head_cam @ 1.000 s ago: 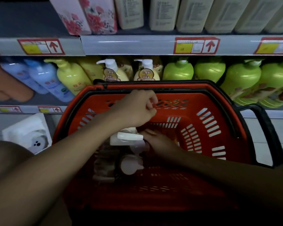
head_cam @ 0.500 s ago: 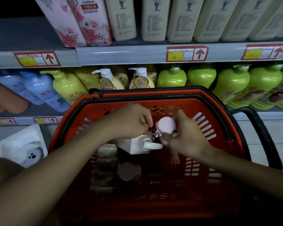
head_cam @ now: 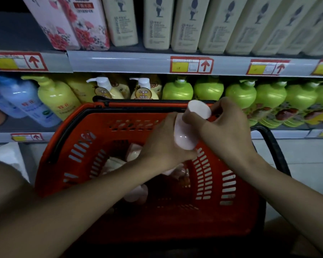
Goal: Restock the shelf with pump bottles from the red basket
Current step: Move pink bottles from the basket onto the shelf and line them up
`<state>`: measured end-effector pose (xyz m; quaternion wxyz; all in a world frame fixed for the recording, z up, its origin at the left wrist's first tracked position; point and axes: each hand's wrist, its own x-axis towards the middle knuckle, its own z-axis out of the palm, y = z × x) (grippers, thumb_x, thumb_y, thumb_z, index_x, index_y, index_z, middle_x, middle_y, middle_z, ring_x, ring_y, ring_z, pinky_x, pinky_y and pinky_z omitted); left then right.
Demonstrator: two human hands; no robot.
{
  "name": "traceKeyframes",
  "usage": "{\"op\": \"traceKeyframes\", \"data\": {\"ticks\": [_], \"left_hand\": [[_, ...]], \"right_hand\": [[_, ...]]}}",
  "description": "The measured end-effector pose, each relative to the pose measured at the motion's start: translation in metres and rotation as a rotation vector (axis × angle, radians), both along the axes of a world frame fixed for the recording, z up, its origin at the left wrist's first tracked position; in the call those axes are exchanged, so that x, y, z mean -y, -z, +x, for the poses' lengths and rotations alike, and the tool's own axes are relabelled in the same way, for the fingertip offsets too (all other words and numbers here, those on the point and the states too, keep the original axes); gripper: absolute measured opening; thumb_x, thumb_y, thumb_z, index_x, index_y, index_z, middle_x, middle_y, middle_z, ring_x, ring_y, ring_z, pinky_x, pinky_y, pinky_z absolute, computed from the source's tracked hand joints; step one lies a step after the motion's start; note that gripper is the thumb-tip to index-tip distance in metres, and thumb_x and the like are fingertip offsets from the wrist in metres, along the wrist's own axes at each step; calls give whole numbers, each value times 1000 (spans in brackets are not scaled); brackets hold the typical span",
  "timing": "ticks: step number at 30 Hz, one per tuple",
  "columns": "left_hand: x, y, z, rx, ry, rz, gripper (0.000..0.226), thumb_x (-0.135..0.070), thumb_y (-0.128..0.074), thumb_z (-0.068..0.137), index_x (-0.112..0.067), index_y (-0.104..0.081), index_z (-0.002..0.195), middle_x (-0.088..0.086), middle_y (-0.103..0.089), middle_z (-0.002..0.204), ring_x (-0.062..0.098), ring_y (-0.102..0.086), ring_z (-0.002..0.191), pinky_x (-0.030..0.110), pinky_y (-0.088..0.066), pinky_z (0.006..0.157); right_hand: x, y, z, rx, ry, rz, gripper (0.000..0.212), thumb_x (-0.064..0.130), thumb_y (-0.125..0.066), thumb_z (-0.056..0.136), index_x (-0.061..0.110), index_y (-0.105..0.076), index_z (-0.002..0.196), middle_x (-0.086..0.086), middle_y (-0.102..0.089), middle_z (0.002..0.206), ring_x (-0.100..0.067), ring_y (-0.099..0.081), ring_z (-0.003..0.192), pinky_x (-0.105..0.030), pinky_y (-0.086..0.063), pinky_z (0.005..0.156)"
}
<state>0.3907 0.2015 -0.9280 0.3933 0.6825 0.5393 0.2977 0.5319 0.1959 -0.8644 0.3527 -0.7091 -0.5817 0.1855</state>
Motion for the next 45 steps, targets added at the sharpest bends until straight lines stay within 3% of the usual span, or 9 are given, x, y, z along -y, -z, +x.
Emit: {"op": "traceKeyframes", "data": {"ticks": [4, 7, 11, 17, 23, 30, 35, 41, 45], "left_hand": [[-23, -23, -9, 194, -140, -118, 87, -33, -89, 49, -42, -43, 123, -24, -64, 107, -9, -64, 89, 9, -50, 66], [-47, -51, -24, 511, -158, -275, 88, -9, -86, 51, -16, -49, 131, 6, -69, 122, 23, -69, 111, 40, -61, 88], [-55, -73, -35, 834, 27, -412, 47, 5, -57, 63, -12, -75, 103, 9, -77, 106, 22, -73, 94, 30, -60, 81], [-43, -84, -39, 740, 196, -459, 51, 3, -57, 68, -16, -70, 114, 5, -77, 109, 19, -73, 99, 31, -60, 87], [-18, -127, -54, 217, 183, -105, 68, -20, -81, 84, -22, -49, 144, -7, -69, 130, 8, -67, 116, 35, -56, 100], [2, -245, -42, 232, 161, 273, 44, -8, -76, 87, -23, -61, 125, -13, -71, 106, -9, -69, 90, 9, -53, 76], [5, -316, -24, 378, 88, 433, 49, 1, -74, 86, -27, -55, 121, -16, -68, 103, -16, -66, 85, 4, -49, 73], [-8, -350, -6, 406, -32, 530, 54, -2, -74, 87, -35, -54, 124, -7, -69, 120, 3, -67, 108, 23, -56, 94], [-45, -369, 11, 393, -27, 583, 52, -4, -70, 90, -27, -59, 136, -14, -71, 119, -1, -67, 106, 22, -57, 91]], "right_hand": [[-11, -15, 7, -209, -180, 74, 42, 58, -66, 85, 17, -58, 92, 5, -67, 74, 0, -64, 67, -13, -43, 55], [-18, -3, 20, -412, -289, -177, 42, 45, -72, 89, 16, -59, 117, 0, -71, 96, 2, -68, 87, -15, -53, 77], [-6, 20, 21, -632, -446, -473, 52, 44, -74, 80, 20, -66, 125, 0, -77, 114, -16, -73, 109, -28, -60, 88], [12, 13, 19, -785, -457, -370, 39, 18, -81, 78, 9, -75, 115, -8, -79, 110, -23, -75, 104, -32, -61, 88], [9, -32, 15, -927, -368, -191, 49, 17, -80, 73, 0, -71, 118, -19, -76, 113, -37, -72, 109, -48, -57, 98], [13, -139, 20, -796, -425, 160, 68, 29, -88, 70, 8, -60, 129, -12, -76, 118, -30, -72, 112, -50, -56, 97], [18, -232, 22, -579, -431, 344, 41, 34, -82, 82, 21, -71, 119, 3, -79, 112, -14, -75, 104, -29, -61, 85], [1, -279, 22, -374, -342, 502, 29, 17, -82, 81, 22, -75, 109, 2, -79, 98, -7, -72, 86, -18, -55, 70], [-30, -298, 26, -258, -255, 587, 29, 28, -76, 87, 41, -64, 111, 2, -63, 106, -9, -64, 94, -28, -54, 77]]}}
